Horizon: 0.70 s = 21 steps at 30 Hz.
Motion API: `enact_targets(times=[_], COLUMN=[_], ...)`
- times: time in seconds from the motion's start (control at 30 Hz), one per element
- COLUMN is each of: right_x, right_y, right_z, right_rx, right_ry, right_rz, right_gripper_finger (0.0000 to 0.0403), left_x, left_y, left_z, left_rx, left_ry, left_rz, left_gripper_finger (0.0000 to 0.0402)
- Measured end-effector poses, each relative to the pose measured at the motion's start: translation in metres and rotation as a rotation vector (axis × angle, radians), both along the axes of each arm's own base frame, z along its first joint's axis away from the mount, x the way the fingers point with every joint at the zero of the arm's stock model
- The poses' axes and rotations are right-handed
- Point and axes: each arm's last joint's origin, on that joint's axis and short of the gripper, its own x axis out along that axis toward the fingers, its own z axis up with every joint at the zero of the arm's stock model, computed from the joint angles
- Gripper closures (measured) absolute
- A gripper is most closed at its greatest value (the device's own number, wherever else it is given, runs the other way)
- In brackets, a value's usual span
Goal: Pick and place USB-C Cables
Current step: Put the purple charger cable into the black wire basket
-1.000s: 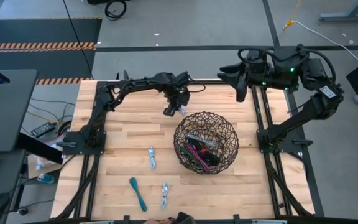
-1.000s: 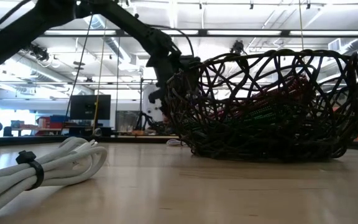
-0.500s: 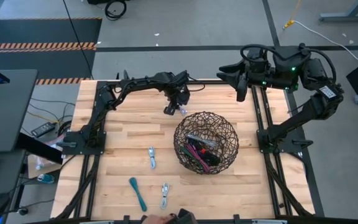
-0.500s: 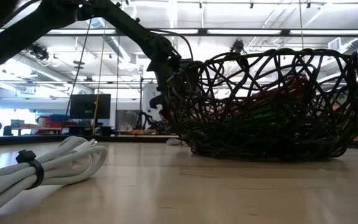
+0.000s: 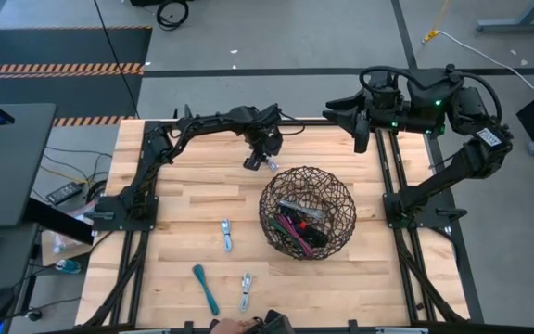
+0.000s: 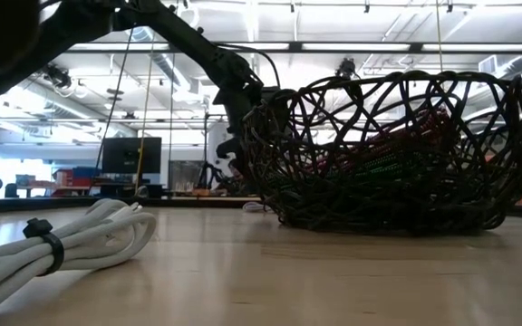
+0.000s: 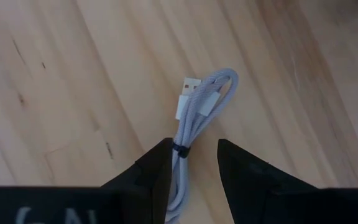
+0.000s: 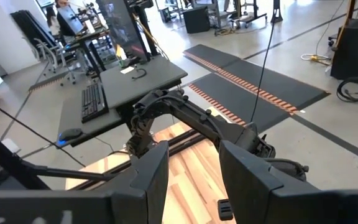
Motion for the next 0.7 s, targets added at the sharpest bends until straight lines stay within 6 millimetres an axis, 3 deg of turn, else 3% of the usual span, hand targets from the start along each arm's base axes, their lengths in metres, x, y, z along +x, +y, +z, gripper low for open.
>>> enact_targets(times=[0.37, 0.5, 0.7], right_x=[0.0001, 0.0001, 0.0006], right_y=[0.0005, 0.0005, 0.0009], right_z=[0.0000, -0.0001, 0.0013], right_rx=[0.004, 0.004, 0.008], right_ry=[0.000, 0.001, -0.015], right_rz=[0.016, 0.018, 0.031], right_gripper_finger=[0.0254, 0.0254, 0.0254], left_x=[-0.0001, 0.0007, 0.0001], left_y=[0.0020, -0.0006, -0.0023], left_z=[0.0004, 0.0013, 0.0076], left_rx=[-0.046, -0.169, -0.174], left_ry=[-0.011, -0.036, -0.027], left_rz=[0.078, 0.142, 0.111], left_gripper_finger=[0.0267, 0.0267, 0.0274])
